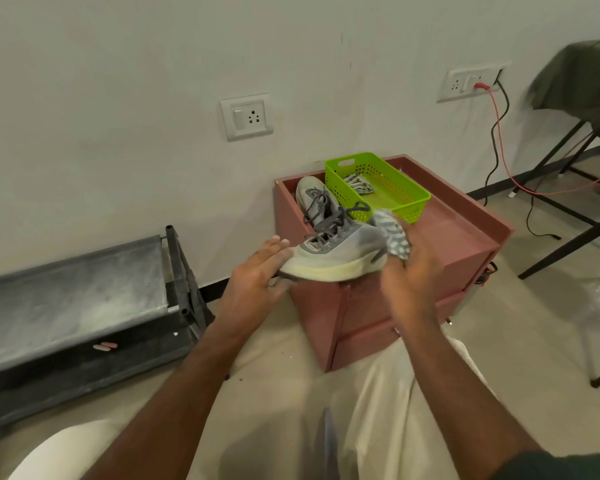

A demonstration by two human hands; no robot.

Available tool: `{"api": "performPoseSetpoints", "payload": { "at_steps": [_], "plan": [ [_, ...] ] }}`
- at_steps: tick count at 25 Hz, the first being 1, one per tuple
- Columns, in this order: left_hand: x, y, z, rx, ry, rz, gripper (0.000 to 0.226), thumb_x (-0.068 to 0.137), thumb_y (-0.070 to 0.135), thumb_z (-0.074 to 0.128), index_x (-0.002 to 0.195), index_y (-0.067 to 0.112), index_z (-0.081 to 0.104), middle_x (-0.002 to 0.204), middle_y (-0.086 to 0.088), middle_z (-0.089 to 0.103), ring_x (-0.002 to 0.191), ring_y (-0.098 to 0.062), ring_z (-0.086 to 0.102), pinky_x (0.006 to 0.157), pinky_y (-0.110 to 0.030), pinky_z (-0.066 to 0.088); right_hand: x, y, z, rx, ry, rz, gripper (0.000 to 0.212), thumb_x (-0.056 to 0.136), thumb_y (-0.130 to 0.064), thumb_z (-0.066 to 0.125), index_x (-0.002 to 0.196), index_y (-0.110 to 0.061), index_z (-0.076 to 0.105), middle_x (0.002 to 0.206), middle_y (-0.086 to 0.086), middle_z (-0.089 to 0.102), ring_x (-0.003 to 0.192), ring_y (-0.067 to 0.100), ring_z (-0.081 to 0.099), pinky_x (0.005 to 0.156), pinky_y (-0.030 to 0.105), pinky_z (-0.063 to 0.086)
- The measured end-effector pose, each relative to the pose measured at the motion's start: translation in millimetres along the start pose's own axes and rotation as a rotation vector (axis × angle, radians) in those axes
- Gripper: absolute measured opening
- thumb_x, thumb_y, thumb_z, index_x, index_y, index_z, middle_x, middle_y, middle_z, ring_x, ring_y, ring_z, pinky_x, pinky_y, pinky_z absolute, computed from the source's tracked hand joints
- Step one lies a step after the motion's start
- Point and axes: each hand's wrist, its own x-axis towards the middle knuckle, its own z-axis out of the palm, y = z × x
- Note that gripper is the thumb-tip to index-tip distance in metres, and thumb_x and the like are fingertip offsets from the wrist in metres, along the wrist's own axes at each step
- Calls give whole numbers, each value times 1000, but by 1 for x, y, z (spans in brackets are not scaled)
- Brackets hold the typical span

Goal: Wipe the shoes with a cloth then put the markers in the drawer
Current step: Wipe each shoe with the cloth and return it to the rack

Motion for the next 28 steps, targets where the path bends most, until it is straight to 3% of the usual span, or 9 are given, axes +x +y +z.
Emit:
{"api": "performPoseSetpoints", "payload": {
  "at_steps": [2,5,10,12,15,21,24,26,28],
  "plan": [
    [-1,0,5,90,-7,98,55,66,10,94,116,-2,72,125,-17,70,120,-30,66,100,-41,54,-2,8,5,-201,-73,29,53,86,4,48,126,-24,68,117,-3,70,108,19,64,84,5,41],
    [3,1,11,135,-29,159,48,71,9,91,114,-3,73,121,-18,71,117,-33,67,93,-45,59,-47,4,34,-275,-318,-177,65,71,5,44,129,-12,66,135,8,63,132,22,53,114,21,30],
    [-5,-14,7,133,0,81,40,78,12,83,115,-1,73,121,-17,71,113,-32,69,91,-43,60,-59,-17,30,277,-590,-148,61,84,16,49,130,-20,66,122,-10,69,108,-1,65,97,25,52],
    [-5,-17,6,156,-22,30,49,70,7,90,116,2,73,122,-15,72,112,-28,69,91,-40,60,-45,-16,25,340,-335,30,59,84,9,50,129,-26,66,118,-6,71,104,9,68,95,34,55],
    [-1,-10,6,122,-34,-40,53,68,15,94,115,3,74,119,-11,74,107,-25,71,91,-33,56,-30,0,18,-50,98,-44,62,78,6,49,133,-18,62,132,-6,62,124,14,58,107,21,42],
    [0,-4,-1,-57,-44,-83,32,77,15,85,107,10,76,101,0,76,83,-17,72,73,-28,57,-68,-9,52,-52,-410,-445,66,70,4,41,129,-12,66,143,3,57,142,16,41,120,36,29],
    [-1,-4,-7,-147,-75,-75,22,80,20,81,99,9,77,92,2,75,78,-9,69,72,-27,56,-63,-19,44,264,-601,-359,60,74,18,47,122,-9,70,129,3,68,130,16,56,113,42,40],
    [-2,-8,-11,-148,-67,-101,30,75,15,88,102,6,78,101,-1,77,86,-2,67,81,-14,54,-47,-23,32,439,-560,-151,47,82,14,53,118,-10,71,117,2,73,114,16,66,100,39,50],
    [-5,-17,-16,-141,-77,-118,40,69,9,92,106,3,78,109,-5,76,97,-1,66,92,-6,46,-20,-16,16,384,-258,2,35,84,-9,55,114,-16,72,107,-3,75,97,10,68,85,33,53]
  ]
}}
